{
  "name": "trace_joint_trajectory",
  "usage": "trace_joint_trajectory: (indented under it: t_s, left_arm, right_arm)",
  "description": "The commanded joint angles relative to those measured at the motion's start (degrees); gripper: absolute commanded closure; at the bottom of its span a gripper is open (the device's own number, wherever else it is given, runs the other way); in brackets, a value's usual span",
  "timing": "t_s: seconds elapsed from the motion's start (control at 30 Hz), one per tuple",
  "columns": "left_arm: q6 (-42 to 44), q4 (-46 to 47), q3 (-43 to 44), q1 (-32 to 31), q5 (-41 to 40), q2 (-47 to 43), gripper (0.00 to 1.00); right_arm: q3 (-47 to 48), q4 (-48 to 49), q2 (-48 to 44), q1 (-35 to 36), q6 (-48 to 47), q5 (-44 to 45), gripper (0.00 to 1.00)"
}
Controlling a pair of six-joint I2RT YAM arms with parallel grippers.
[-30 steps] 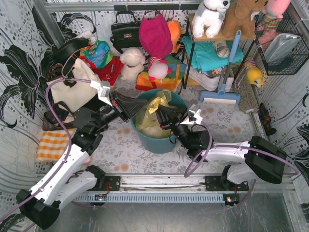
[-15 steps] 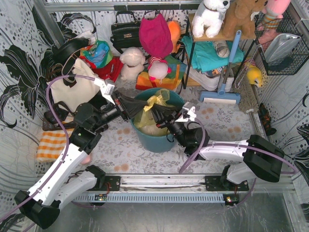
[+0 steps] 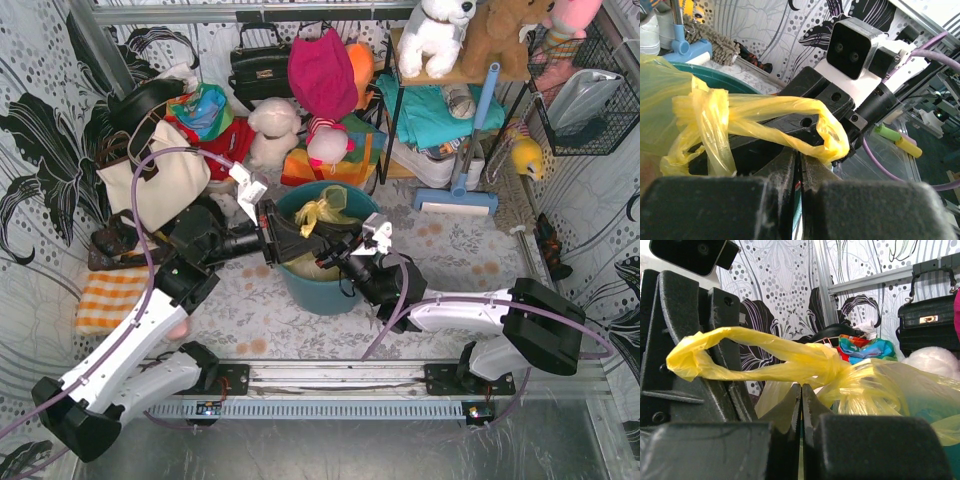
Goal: Tie the trash bag
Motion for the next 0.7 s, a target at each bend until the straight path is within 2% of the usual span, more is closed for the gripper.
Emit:
trace_joint_trajectory:
  t_s: [0.0, 0.1, 0.23, 0.33, 0.47, 0.57, 0.67]
  left_arm:
    - [0.5, -0.7, -0.5, -0.4, 3.2, -1.3, 0.86]
    - [1.2, -2.8, -0.6, -0.4, 3.9, -2.3, 0.86]
    - [7.2, -10.5, 1.9, -0.3, -1.8, -7.0, 0.87]
    - [10.7, -15.7, 3.9, -0.4, -9.6, -10.4, 0.88]
    - [11.3, -15.8, 3.8, -0.4, -20.9, -12.9, 0.89]
    - [12.2, -14.2, 4.1, -0.4, -28.9, -13.2, 0.82]
    - [14.2, -15.8, 7.5, -0.4, -38.1, -9.2, 0.8]
  right_arm:
    - [-0.9, 1.4, -0.1, 0.8, -4.0, 0.3, 1.0]
    - [-1.7, 1.8, -0.6, 0.8, -5.3, 0.3, 1.0]
    - [-1.7, 1.3, -1.3, 0.8, -7.2, 0.3, 1.0]
    - [-1.7, 1.7, -1.3, 0.8, -7.6, -0.2, 1.0]
    - [-1.7, 1.2, -1.4, 0.8, -7.9, -0.2, 1.0]
    - [-1.4, 0.2, -1.4, 0.8, -7.9, -0.1, 1.0]
    - [-1.1, -0.9, -1.3, 0.8, -7.5, 0.2, 1.0]
